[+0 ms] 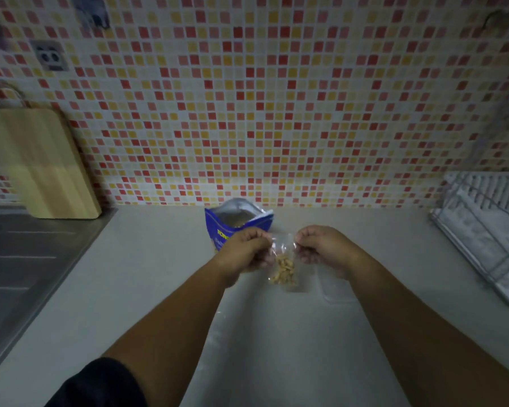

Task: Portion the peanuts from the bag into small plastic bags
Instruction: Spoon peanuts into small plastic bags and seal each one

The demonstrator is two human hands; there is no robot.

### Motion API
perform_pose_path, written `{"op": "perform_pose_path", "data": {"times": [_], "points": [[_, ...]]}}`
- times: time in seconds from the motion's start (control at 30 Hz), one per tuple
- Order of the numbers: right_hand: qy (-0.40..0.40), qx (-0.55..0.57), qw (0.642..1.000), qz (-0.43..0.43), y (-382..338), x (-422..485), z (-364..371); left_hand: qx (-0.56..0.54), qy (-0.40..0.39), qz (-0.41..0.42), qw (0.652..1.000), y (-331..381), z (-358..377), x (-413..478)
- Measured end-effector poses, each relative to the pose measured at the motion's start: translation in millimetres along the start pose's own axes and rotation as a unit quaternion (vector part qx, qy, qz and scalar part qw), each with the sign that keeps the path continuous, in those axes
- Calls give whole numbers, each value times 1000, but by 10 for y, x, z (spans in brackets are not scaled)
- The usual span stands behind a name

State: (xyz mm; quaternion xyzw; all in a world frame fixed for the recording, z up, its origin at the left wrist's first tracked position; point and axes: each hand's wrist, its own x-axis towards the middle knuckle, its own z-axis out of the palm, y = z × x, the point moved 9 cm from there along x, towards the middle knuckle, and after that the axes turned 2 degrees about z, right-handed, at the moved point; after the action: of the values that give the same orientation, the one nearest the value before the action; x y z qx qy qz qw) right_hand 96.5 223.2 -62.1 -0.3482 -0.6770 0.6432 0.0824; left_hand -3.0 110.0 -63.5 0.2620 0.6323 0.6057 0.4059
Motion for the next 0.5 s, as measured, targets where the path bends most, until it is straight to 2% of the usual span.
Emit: {"op": "perform_pose_path", "data": {"times": [0.13,0.27,0.37,0.5], "points": [[0,29,995,99,833,-19,16,15,-3,-84,996,-714,184,-34],[24,-30,989,143,1365,-14,32,71,24,-149,986,-1250,218,-76],[70,-142,978,133,1537,38,15,149,36,-155,976,-1431,188,-71],[118,-280,950,66,1487,59,31,260,55,-120,957,-1480,152,17]]}}
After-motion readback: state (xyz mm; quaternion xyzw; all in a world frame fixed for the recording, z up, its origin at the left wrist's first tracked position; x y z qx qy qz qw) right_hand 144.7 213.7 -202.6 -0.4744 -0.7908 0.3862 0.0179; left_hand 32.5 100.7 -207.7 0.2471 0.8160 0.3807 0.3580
